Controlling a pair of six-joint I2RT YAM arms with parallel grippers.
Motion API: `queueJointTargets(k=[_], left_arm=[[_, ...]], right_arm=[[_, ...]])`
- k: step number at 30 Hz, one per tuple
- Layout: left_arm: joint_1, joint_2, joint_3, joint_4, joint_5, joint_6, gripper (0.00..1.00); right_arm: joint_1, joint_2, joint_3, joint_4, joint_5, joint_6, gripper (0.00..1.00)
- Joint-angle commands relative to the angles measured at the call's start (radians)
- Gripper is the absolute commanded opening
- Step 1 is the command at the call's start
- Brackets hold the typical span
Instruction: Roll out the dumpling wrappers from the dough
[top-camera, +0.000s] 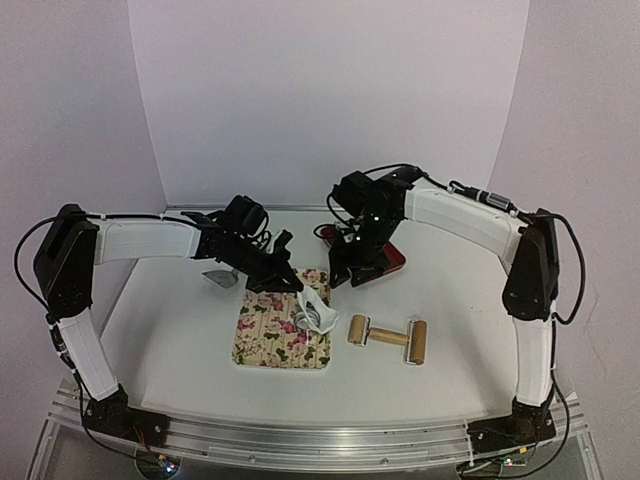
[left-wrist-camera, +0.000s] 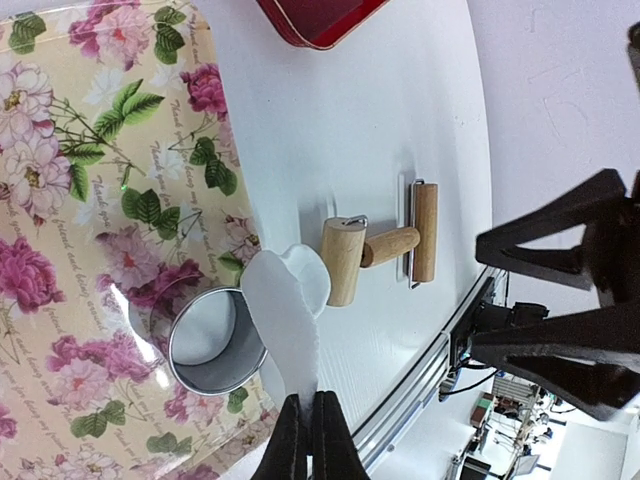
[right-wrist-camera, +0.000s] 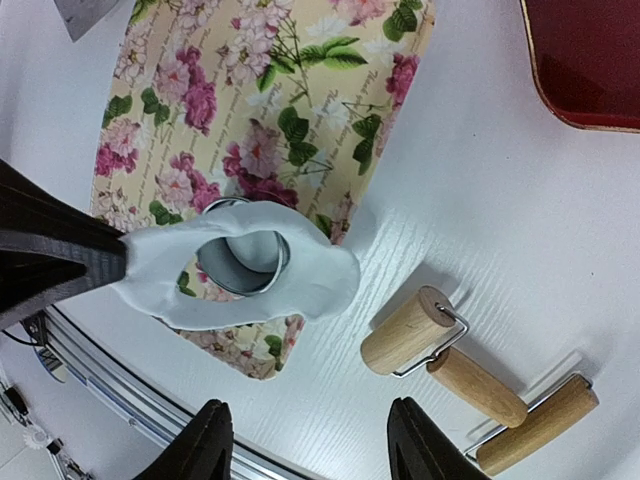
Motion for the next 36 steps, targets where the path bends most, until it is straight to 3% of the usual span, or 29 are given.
queueJointTargets(k=[1, 5, 9, 17, 26, 36], left_arm=[[0.002, -0.01, 0.071, 0.032, 0.022, -0.029, 0.0], [0.002, 0.043, 0.118, -0.004, 0.034, -0.04, 0.0], [0.002, 0.08, 0.142, -0.008, 0.061, -0.05, 0.0], [0.002, 0.077, 0.155, 0.05, 0.083, -0.067, 0.0], [0.045, 0.017, 0.11, 0.275, 0.078, -0.168, 0.0], [0.208, -0.016, 0.027, 0.205, 0.017, -0.108, 0.0]], right_arm=[[-0.019, -0.12, -0.174, 0.256, -0.102, -0.101, 0.57], [-0.016, -0.221, -0.343, 0.484, -0.155, -0.159, 0.6], [0.013, -0.248, -0.395, 0.586, -0.166, -0.197, 0.6], [0.069, -0.215, -0.388, 0.625, -0.1, -0.173, 0.57], [0.069, -0.342, -0.458, 0.625, 0.137, -0.152, 0.62], [0.062, -0.377, -0.479, 0.615, 0.26, -0.157, 0.65]])
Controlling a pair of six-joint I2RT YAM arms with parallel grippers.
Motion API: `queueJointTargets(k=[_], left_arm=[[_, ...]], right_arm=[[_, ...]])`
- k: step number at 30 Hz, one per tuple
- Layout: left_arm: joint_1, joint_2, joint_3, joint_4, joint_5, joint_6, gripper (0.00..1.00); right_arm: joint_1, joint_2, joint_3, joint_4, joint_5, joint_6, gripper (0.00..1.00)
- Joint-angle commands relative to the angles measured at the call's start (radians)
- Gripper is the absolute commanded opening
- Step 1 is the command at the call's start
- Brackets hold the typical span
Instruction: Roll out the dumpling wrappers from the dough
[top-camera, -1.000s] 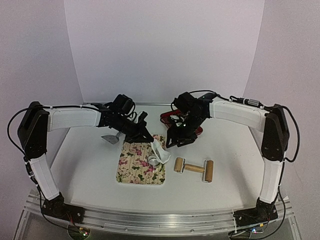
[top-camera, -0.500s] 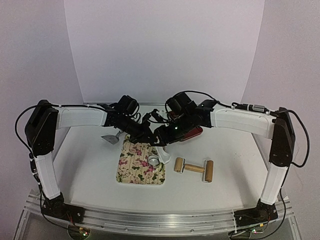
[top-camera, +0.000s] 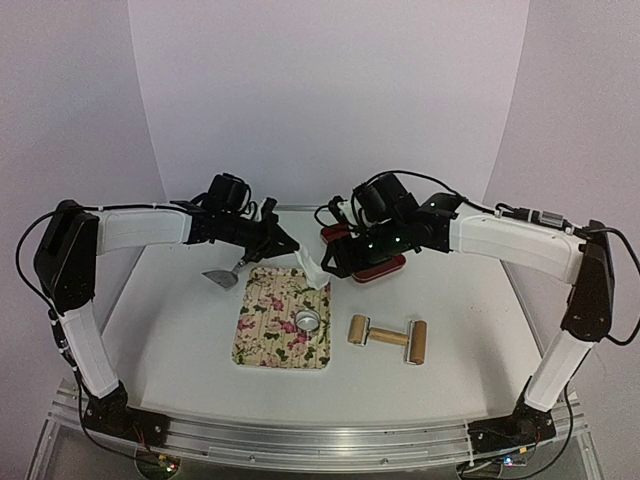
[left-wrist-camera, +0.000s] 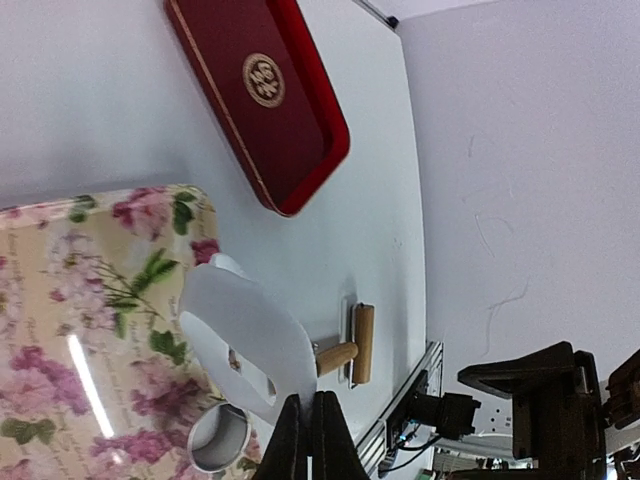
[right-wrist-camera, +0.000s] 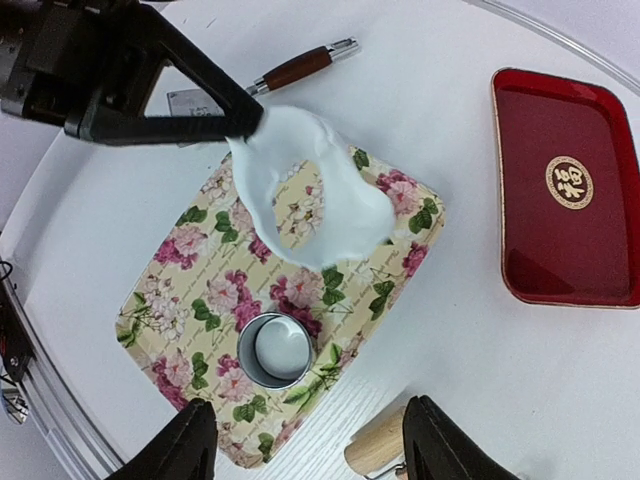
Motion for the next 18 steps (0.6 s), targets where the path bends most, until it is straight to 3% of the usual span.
queueJointTargets(k=[1, 11, 13, 18], left_arm=[[0.061, -0.028, -0.011, -0.027, -0.028, 0.064, 0.0], [0.083, 0.122, 0.077, -0.164, -0.029, 0.23, 0.02], [0.083, 0.145, 0.126, -0.25, -0.076, 0.265, 0.09], [0.083, 0.104, 0.196, -0.421, -0.27, 0.304, 0.59]], right_arm=[[-0.008, -0.032, -0.008, 0.012, 0.072, 0.001, 0.65], [-0.025, -0.026, -0.005, -0.007, 0.065, -0.011, 0.66], [-0.026, -0.021, 0.0, -0.01, 0.062, -0.014, 0.66], [-0.028, -0.008, 0.012, -0.019, 0.06, -0.029, 0.67]])
